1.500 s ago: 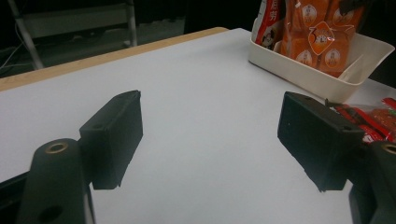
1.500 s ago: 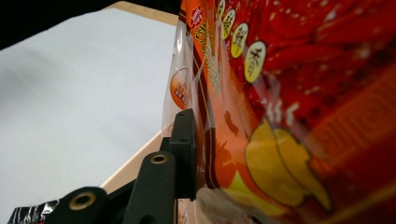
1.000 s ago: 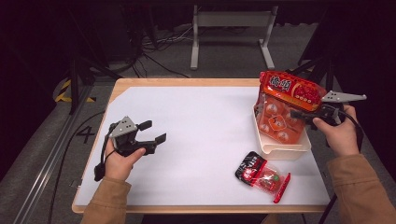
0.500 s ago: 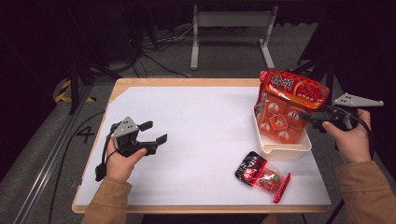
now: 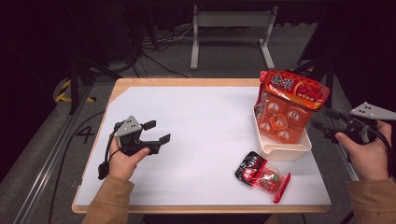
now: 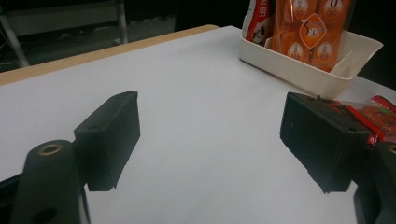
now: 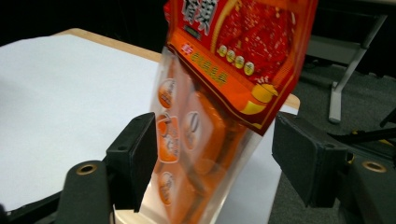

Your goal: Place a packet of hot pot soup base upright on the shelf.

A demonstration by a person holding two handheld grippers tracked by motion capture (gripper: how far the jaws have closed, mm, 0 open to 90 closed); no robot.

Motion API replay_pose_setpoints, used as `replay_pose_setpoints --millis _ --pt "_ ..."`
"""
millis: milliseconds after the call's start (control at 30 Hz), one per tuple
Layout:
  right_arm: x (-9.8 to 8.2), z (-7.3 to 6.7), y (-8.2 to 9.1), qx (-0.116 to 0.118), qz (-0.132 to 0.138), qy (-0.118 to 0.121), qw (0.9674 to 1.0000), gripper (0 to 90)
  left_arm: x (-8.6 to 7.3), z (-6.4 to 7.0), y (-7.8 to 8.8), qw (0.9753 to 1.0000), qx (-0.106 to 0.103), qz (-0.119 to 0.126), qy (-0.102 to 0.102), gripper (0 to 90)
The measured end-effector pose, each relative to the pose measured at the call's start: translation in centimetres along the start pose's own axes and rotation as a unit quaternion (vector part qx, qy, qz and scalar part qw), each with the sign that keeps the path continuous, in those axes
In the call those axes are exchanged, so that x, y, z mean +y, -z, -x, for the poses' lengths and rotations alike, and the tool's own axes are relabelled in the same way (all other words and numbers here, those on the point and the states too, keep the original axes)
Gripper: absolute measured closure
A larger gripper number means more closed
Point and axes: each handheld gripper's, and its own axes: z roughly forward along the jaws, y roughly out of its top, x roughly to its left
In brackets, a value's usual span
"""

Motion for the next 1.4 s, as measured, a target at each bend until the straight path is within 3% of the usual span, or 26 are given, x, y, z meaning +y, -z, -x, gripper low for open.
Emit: replay_pose_setpoints --millis 267,400,567,800,1067,1400 --pt "-0.3 -3.0 1.1 0.04 0.021 0.006 0.999 31.1 0.0 0.1 -0.1 1.0 0.0 -0.003 0.001 20.8" --pt "-0.3 -4.2 1.1 0.051 0.03 0.01 0.9982 30.7 0.1 0.4 -0.3 0.9997 0.013 -0.021 0.007 21.4" --pt "-0.1 -5.6 1.0 0.06 0.035 0.017 0.9974 30.7 0.4 1.0 -0.7 0.9995 0.005 -0.028 0.01 21.6" --pt "0.0 -6.6 0.4 0.073 0.038 0.024 0.9963 30.8 0.8 2.5 -1.5 0.9991 -0.017 -0.04 -0.004 21.5" --pt "-0.1 -7.2 0.2 0.086 0.04 0.027 0.9951 31.0 0.8 4.0 -3.0 0.9982 -0.033 -0.05 -0.006 21.2" --pt "-0.2 -7.7 0.1 0.095 0.043 0.033 0.994 31.0 1.0 7.4 -5.8 0.9953 -0.083 -0.046 -0.019 24.2"
